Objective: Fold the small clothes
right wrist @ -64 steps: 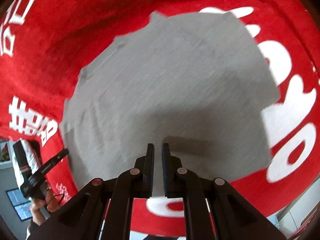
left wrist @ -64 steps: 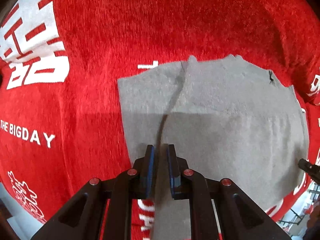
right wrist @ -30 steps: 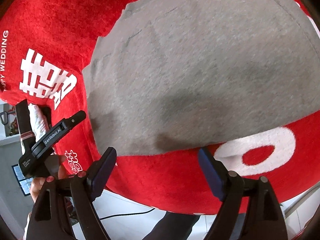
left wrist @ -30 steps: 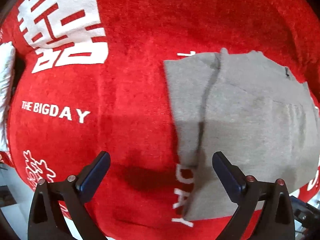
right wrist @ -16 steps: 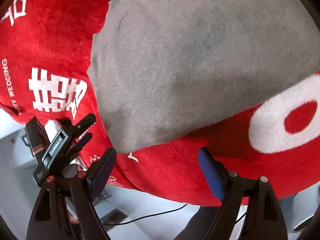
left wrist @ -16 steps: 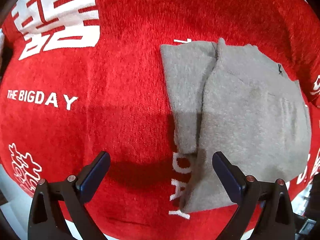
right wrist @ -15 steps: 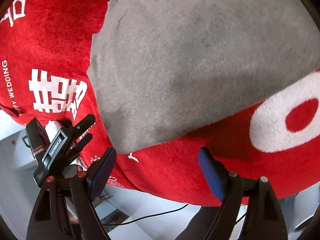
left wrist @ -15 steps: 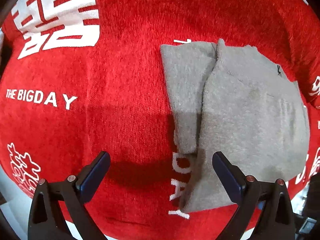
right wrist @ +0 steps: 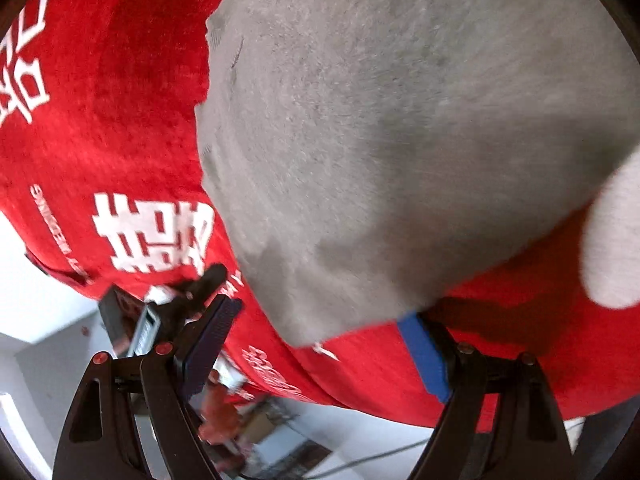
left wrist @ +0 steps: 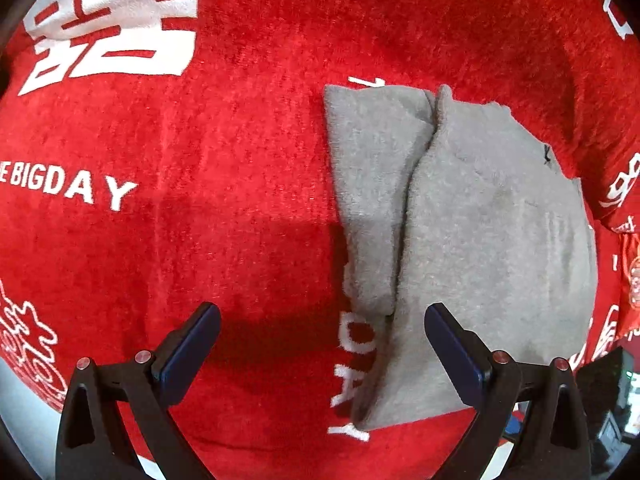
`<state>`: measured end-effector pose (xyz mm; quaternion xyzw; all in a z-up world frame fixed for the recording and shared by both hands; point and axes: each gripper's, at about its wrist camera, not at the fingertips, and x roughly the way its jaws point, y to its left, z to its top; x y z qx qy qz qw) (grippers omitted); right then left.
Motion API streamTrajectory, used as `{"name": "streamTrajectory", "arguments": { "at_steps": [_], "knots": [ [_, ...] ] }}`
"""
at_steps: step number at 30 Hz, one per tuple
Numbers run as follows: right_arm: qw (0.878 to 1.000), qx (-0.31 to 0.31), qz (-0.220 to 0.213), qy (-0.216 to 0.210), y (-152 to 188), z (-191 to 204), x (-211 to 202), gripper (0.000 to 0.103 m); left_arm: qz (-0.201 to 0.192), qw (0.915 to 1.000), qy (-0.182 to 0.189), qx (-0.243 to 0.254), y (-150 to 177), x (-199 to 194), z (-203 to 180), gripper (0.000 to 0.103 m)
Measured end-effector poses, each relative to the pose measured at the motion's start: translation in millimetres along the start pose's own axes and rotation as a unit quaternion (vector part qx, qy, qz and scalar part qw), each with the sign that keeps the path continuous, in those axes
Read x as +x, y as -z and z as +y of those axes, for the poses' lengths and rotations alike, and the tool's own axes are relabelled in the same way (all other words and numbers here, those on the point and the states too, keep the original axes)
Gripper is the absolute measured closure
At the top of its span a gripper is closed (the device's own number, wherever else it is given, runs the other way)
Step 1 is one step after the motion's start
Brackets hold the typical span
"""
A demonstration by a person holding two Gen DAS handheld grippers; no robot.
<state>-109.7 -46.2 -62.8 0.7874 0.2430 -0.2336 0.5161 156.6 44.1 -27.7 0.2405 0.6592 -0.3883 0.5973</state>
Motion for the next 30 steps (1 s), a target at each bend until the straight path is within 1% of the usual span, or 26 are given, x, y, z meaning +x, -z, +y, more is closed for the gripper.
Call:
{"name": "streamTrajectory", "arguments": {
  "at_steps": [2, 4, 5, 6, 7, 8, 9, 10, 12, 16, 19, 22, 25, 28, 30],
  "knots": [
    [1.0, 0.013, -0.006, -0.017, -3, 3, 5, 0.017, 0.005, 0.9999, 0.013, 0.001, -3, 3, -2, 0.001],
    [0.999, 0.028, -0.009, -0.03, -7, 4, 9, 0.017, 0.009, 0.9993, 0.038, -0.001, -5, 4, -2, 0.001],
    [0.999, 0.038, -0.01, -0.034, -8, 5, 11, 0.019, 0.011, 0.9986, 0.051, -0.005, -6, 5, -1, 0.001],
    [0.998, 0.047, -0.01, -0.041, -9, 5, 11, 0.023, 0.013, 0.9978, 0.064, -0.009, -7, 6, 0, 0.001],
    [0.997, 0.056, -0.007, -0.049, -10, 5, 13, 0.043, 0.015, 0.997, 0.074, -0.014, -8, 6, 0, 0.001],
    [0.997, 0.062, -0.003, -0.05, -12, 5, 14, 0.076, 0.018, 0.9959, 0.086, -0.019, -9, 7, 0, 0.001],
    [0.997, 0.062, 0.001, -0.049, -13, 5, 15, 0.091, 0.022, 0.9944, 0.101, -0.025, -11, 9, 1, 0.001],
    [0.997, 0.059, 0.0, -0.046, -14, 7, 14, 0.095, 0.026, 0.993, 0.112, -0.029, -12, 11, 0, 0.001],
    [0.997, 0.042, -0.001, -0.057, -15, 14, 9, 0.095, 0.036, 0.9898, 0.133, -0.035, -15, 15, -1, 0.001],
    [0.996, -0.009, 0.0, -0.084, -17, 39, -8, 0.095, 0.059, 0.9841, 0.159, -0.052, -18, 25, -8, 0.001],
    [0.996, -0.034, 0.004, -0.086, -18, 51, -17, 0.095, 0.064, 0.9786, 0.189, -0.049, -24, 26, -17, 0.001],
    [0.995, -0.034, 0.006, -0.091, -19, 55, -22, 0.095, 0.07, 0.9759, 0.202, -0.044, -33, 31, -29, 0.001],
    [0.995, -0.036, 0.01, -0.092, -18, 56, -22, 0.095, 0.076, 0.971, 0.223, -0.043, -41, 36, -46, 0.001],
    [0.995, -0.039, 0.016, -0.09, -16, 53, -22, 0.095, 0.066, 0.9716, 0.226, -0.026, -45, 33, -64, 0.001],
    [0.996, -0.044, 0.022, -0.078, -16, 49, -21, 0.095, 0.054, 0.9722, 0.228, -0.009, -47, 28, -79, 0.001]
  ]
}}
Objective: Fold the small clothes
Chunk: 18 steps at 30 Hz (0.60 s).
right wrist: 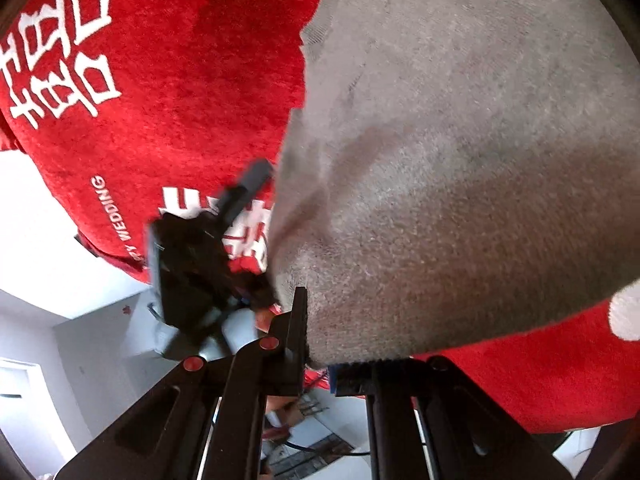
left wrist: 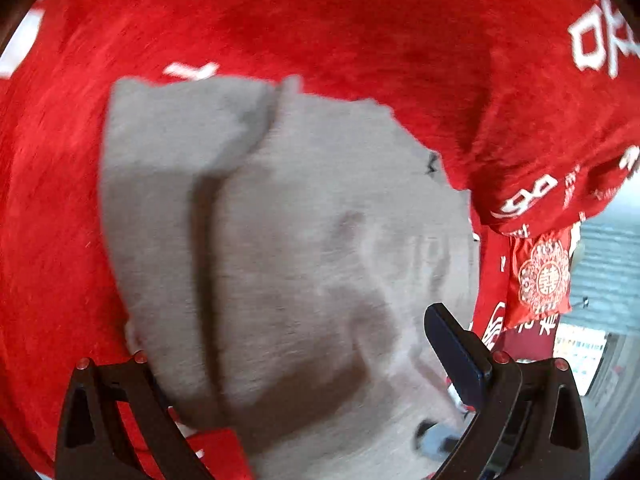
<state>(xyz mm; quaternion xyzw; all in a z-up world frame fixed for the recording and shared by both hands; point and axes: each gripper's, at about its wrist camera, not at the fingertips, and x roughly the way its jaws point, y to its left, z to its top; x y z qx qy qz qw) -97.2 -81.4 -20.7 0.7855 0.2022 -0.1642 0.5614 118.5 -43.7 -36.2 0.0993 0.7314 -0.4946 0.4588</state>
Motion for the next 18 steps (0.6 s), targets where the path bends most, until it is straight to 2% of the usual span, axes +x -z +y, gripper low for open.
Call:
{"name": "streamTrajectory", "arguments": {
  "at_steps": [2, 4, 7, 9, 10, 11, 13, 15, 16, 18],
  "knots": [
    [1.0, -0.006, 0.013, 0.022, 1, -5, 3, 0.095, -0.006, 0.9999, 0.009, 0.011, -2, 1, -10, 0.001],
    [0.999, -0.002, 0.025, 0.047, 3, -12, 7, 0.095, -0.008, 0.9999, 0.0, 0.014, -5, 6, -15, 0.001],
    [0.996, 0.019, 0.043, 0.076, 4, -27, 6, 0.091, -0.004, 0.9987, -0.05, 0.006, -8, 18, -12, 0.001],
    [0.992, 0.017, 0.056, 0.113, 3, -32, 0, 0.089, 0.002, 0.9971, -0.076, -0.002, -7, 27, -7, 0.001],
    [0.989, 0.009, 0.066, 0.13, 1, -32, -4, 0.079, 0.002, 0.9965, -0.084, -0.003, -6, 29, -5, 0.002],
    [0.987, 0.0, 0.069, 0.144, -1, -31, -11, 0.063, 0.0, 0.9959, -0.091, -0.002, -5, 30, -5, 0.002],
    [0.985, -0.027, 0.058, 0.162, -8, -24, -28, 0.044, -0.005, 0.9951, -0.099, 0.005, -3, 29, -7, 0.002],
    [0.982, -0.066, 0.027, 0.175, -19, -11, -50, 0.044, -0.007, 0.9937, -0.111, 0.011, -4, 31, -10, 0.006],
    [0.98, -0.084, 0.012, 0.18, -26, -6, -59, 0.047, -0.007, 0.9932, -0.116, 0.012, -5, 29, -10, 0.013],
    [0.974, -0.115, -0.024, 0.192, -42, 6, -74, 0.075, -0.01, 0.992, -0.125, 0.012, -6, 28, -12, 0.024]
  ]
}}
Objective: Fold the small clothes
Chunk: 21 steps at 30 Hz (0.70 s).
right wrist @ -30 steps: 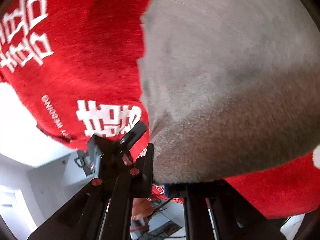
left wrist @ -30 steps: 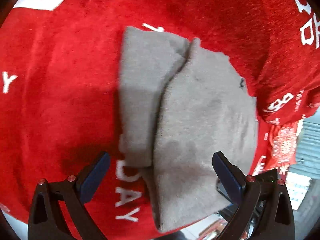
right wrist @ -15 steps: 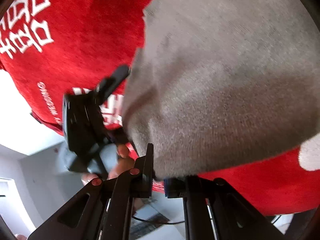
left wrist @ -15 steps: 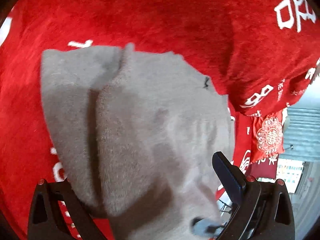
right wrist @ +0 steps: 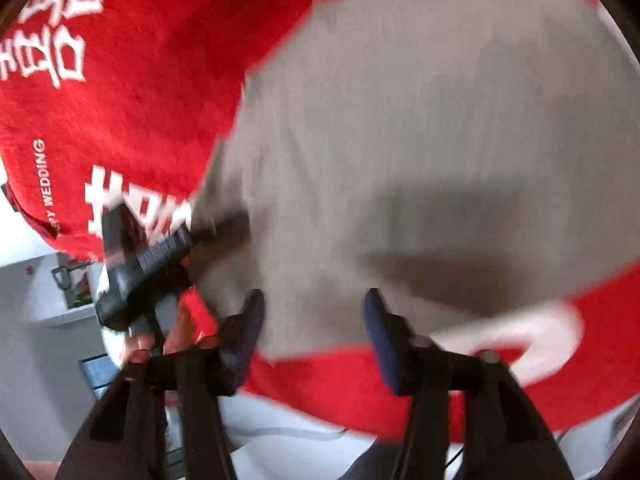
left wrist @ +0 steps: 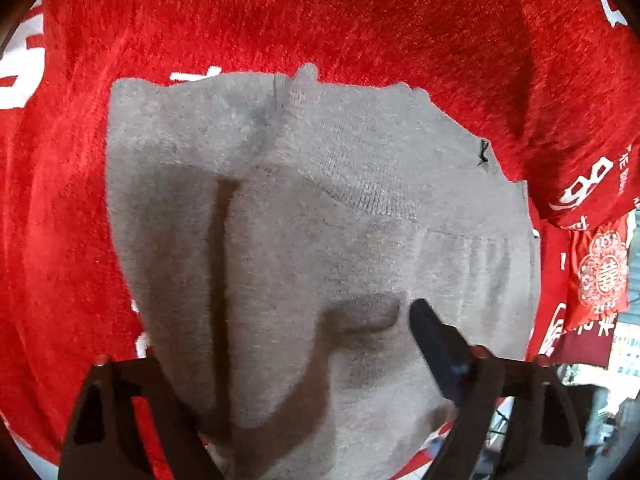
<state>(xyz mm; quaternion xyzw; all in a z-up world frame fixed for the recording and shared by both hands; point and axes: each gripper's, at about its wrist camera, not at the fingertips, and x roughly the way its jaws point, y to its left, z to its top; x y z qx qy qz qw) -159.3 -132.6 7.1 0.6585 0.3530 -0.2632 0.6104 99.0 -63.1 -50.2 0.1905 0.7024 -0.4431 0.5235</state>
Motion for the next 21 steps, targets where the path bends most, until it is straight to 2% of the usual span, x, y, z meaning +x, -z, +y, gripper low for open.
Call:
{"name": "streamTrajectory", "arguments": {
  "at_steps": [1, 2, 3, 4, 5, 7, 8, 9, 11, 16, 21],
  "knots": [
    [1.0, -0.009, -0.013, 0.009, -10, 0, -4, 0.096, -0.002, 1.0, -0.002, -0.001, 0, -2, 2, 0.036],
    [0.999, -0.017, -0.024, 0.023, -22, 0, -6, 0.097, -0.002, 1.0, -0.006, -0.003, 0, -2, 2, 0.047],
    [0.999, -0.024, -0.033, 0.035, -30, 1, -5, 0.097, -0.002, 0.9999, -0.011, -0.005, 0, -2, 3, 0.052],
    [0.997, -0.033, -0.04, 0.051, -39, 2, -3, 0.097, -0.002, 0.9999, -0.014, -0.007, 0, -2, 5, 0.065],
    [0.996, -0.041, -0.04, 0.071, -46, 3, 3, 0.097, -0.002, 0.9998, -0.019, -0.008, 0, -2, 4, 0.071],
    [0.994, -0.056, -0.028, 0.094, -57, 4, 19, 0.097, -0.004, 0.9997, -0.025, -0.007, 0, -1, 1, 0.071],
    [0.991, -0.066, -0.012, 0.112, -60, 2, 30, 0.098, -0.005, 0.9996, -0.027, -0.003, 0, -1, 0, 0.075],
    [0.99, -0.074, 0.002, 0.117, -60, -2, 40, 0.099, -0.006, 0.9995, -0.031, 0.003, 0, -1, -4, 0.075],
    [0.99, -0.088, -0.005, 0.111, -56, -9, 38, 0.101, -0.009, 0.9995, -0.026, 0.013, 1, -2, -9, 0.077],
    [0.996, -0.068, 0.005, 0.065, -56, -24, 33, 0.101, -0.027, 0.9983, 0.041, 0.032, 1, -19, -36, 0.078],
    [0.999, -0.052, 0.006, 0.014, -58, -40, 14, 0.1, -0.046, 0.9928, 0.098, 0.051, -5, -38, -85, 0.078]
  ]
}}
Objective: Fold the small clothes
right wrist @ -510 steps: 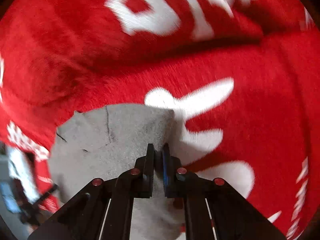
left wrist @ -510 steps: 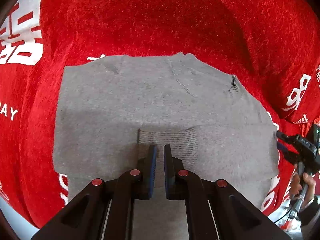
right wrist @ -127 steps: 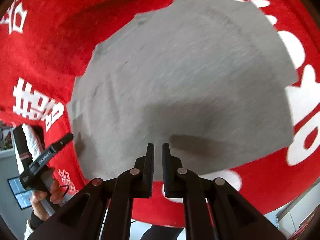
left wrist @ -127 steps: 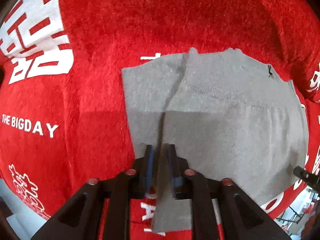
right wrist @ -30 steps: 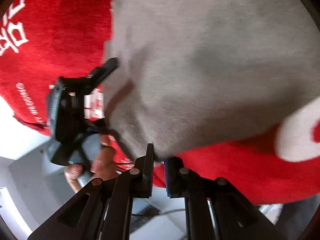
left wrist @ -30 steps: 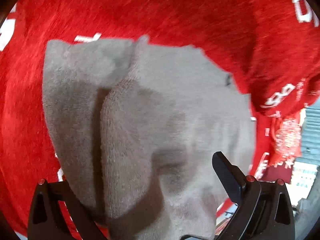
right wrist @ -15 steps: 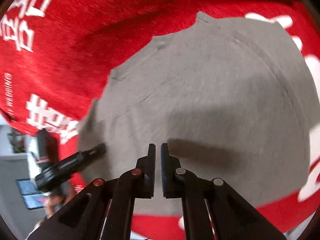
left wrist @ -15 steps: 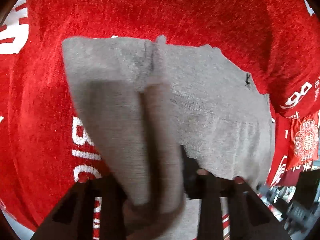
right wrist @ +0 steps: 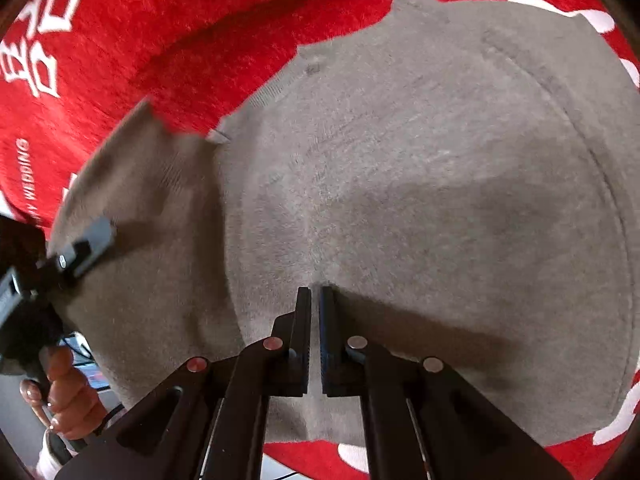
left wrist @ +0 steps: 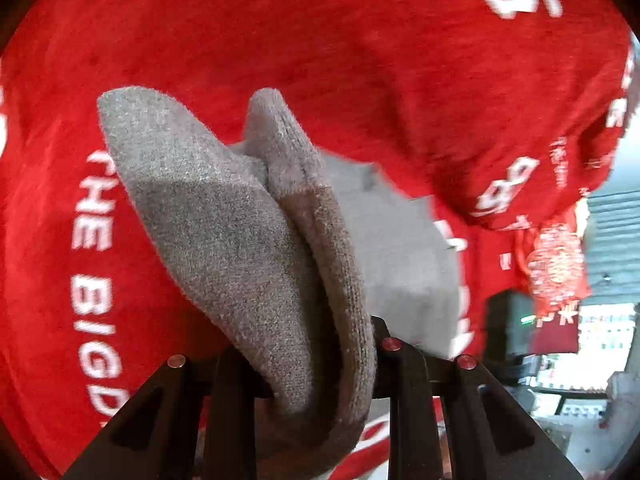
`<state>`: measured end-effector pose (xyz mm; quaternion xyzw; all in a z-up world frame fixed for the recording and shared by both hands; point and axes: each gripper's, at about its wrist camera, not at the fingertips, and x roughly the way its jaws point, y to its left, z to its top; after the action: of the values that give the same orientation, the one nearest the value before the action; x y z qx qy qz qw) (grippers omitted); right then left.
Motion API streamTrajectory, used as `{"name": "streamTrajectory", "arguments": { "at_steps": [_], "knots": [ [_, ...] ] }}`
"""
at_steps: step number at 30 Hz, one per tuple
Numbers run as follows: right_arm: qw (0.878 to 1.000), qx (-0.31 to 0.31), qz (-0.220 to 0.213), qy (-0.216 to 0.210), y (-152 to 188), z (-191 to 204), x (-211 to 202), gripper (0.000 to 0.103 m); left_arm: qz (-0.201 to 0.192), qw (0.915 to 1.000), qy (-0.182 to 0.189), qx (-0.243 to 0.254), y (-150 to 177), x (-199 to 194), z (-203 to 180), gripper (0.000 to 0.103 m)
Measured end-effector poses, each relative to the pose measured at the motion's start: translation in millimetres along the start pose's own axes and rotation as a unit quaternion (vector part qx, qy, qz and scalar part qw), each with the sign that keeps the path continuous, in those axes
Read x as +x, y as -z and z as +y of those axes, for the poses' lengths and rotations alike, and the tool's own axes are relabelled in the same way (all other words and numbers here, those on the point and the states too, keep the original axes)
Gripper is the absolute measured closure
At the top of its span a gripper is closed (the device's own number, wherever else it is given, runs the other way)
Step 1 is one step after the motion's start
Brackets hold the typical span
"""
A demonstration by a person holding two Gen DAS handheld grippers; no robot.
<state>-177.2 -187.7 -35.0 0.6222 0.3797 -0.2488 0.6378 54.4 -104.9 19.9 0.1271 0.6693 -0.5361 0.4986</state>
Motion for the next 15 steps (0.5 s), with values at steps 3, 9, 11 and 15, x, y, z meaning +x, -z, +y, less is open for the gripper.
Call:
{"name": "streamTrajectory", "arguments": {
  "at_steps": [3, 9, 11, 15],
  "knots": [
    [0.999, 0.008, -0.015, -0.031, 2, -15, -23, 0.1, -0.002, 0.9996, 0.015, 0.026, -10, 8, -42, 0.078],
    [0.994, 0.062, -0.055, -0.065, 9, -67, -70, 0.096, 0.01, 0.9924, 0.019, 0.121, -5, 44, -141, 0.078],
    [0.991, 0.095, -0.062, -0.07, 12, -94, -78, 0.096, 0.016, 0.988, 0.008, 0.153, 0, 66, -174, 0.077],
    [0.984, 0.15, -0.055, -0.082, 18, -134, -80, 0.096, 0.034, 0.9702, -0.062, 0.232, 23, 123, -218, 0.077]
  ]
}}
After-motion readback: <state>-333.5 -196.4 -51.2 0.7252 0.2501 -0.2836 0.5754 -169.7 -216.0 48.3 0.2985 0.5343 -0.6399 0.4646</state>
